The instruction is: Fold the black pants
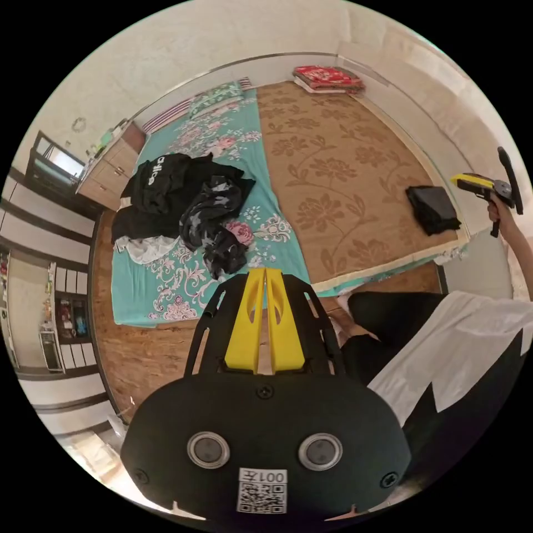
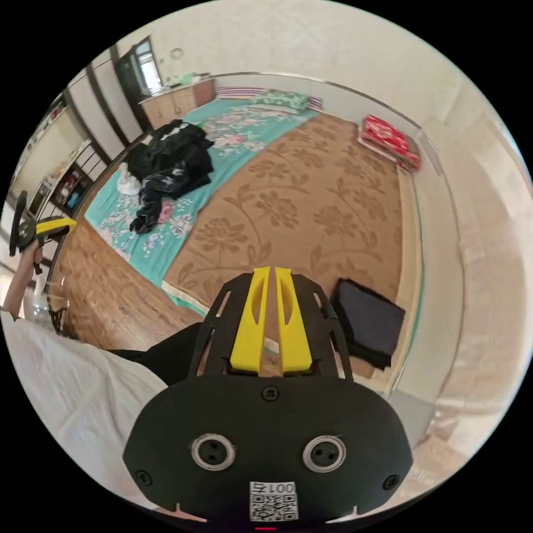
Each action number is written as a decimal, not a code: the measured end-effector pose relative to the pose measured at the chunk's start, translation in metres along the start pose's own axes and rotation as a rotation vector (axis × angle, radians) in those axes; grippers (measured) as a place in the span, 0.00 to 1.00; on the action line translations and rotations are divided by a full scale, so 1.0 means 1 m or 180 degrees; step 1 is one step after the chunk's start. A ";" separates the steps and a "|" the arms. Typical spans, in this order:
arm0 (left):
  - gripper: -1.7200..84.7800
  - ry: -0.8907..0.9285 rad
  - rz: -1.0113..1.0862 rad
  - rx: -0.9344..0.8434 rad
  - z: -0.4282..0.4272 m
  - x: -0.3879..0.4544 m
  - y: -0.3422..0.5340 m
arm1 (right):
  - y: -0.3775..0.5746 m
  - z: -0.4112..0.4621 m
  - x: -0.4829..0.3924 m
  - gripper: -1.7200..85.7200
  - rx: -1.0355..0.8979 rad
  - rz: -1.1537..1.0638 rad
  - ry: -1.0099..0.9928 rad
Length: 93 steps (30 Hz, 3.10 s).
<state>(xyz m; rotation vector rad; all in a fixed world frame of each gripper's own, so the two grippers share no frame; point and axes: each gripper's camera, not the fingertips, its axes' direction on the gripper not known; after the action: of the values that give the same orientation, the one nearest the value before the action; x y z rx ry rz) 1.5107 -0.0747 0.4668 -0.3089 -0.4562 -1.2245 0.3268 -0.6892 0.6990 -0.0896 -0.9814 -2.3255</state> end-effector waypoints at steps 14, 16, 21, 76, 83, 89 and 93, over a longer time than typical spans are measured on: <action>0.01 -0.0107 -0.1010 -0.0158 -0.025 -0.355 0.024 | -0.282 0.087 -0.266 0.16 0.0075 -0.1302 -0.0856; 0.01 -0.0018 -0.0991 -0.0271 -0.018 -0.400 0.027 | -0.318 0.109 -0.298 0.16 -0.0003 -0.1252 -0.0855; 0.01 0.0327 -0.0552 -0.0620 0.008 -0.518 0.027 | -0.409 0.191 -0.381 0.16 -0.0519 -0.1019 -0.0839; 0.01 0.5344 0.3010 0.2271 -0.386 -0.922 -0.243 | 0.207 -0.503 -0.388 0.14 0.2852 -0.0697 0.0013; 0.01 0.4814 0.3871 0.2067 -0.466 -0.897 -0.218 | 0.268 -0.414 -0.318 0.18 0.2543 0.0212 -0.0761; 0.01 0.4784 0.4223 0.1771 -0.511 -0.882 -0.199 | 0.258 -0.329 -0.277 0.19 0.2724 0.0094 -0.2975; 0.00 0.4401 0.4337 0.1790 -0.533 -0.879 -0.176 | 0.227 -0.296 -0.258 0.19 0.2534 -0.0467 -0.4245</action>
<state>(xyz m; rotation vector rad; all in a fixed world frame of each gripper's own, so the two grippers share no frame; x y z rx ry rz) 1.1988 0.3501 -0.4327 0.6560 0.5997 0.2332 0.7121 -0.8799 0.5546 -1.3602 -2.4803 -1.5955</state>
